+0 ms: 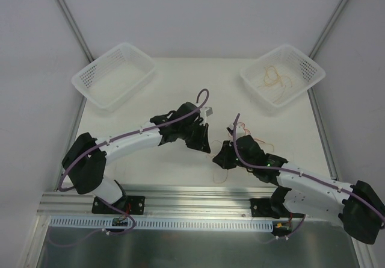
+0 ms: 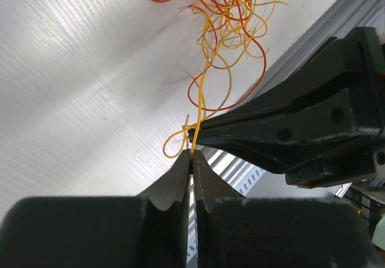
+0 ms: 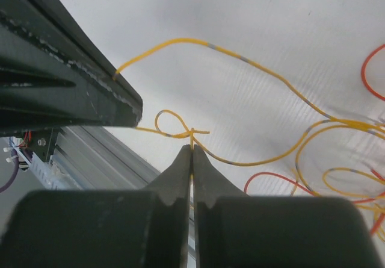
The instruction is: Untangle the cables
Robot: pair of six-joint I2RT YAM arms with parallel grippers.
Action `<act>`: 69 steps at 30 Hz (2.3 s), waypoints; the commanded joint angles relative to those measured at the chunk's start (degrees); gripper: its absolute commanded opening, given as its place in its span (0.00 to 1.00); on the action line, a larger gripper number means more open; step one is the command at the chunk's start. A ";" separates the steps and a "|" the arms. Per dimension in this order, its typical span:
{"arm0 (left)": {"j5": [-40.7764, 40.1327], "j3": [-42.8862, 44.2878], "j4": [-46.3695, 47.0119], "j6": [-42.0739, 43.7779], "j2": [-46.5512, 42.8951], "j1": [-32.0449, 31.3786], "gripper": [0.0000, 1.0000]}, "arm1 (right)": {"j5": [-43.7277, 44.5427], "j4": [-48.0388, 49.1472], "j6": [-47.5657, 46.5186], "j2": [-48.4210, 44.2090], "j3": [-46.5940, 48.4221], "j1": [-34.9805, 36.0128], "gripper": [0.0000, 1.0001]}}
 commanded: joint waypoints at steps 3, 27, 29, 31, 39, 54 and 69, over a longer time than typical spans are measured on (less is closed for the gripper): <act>0.91 -3.11 -0.88 0.31 -4.99 3.53 0.00 | 4.88 -4.98 -1.82 -6.28 1.89 0.29 0.00; -4.19 -10.86 -10.19 12.17 -23.61 17.70 0.00 | 10.15 -33.03 -9.83 -6.92 22.02 -4.81 0.36; -3.49 -10.32 -10.54 13.40 -25.03 17.70 0.00 | 11.38 -31.72 -7.37 -2.11 22.64 -4.90 0.51; -2.52 -9.80 -11.07 14.02 -26.70 17.70 0.00 | 11.74 -29.35 -4.56 1.51 23.16 -4.99 0.61; -0.59 -10.32 -12.21 15.87 -30.04 17.70 0.00 | 11.12 -18.89 3.53 22.24 28.08 -4.37 0.72; -6.37 -12.17 -15.64 15.61 -33.82 17.79 0.00 | 19.47 -24.84 13.73 44.59 43.38 -0.07 0.77; -28.54 -6.28 -23.64 12.18 -35.32 37.89 0.00 | 30.17 -33.71 12.78 33.10 30.82 -7.35 0.01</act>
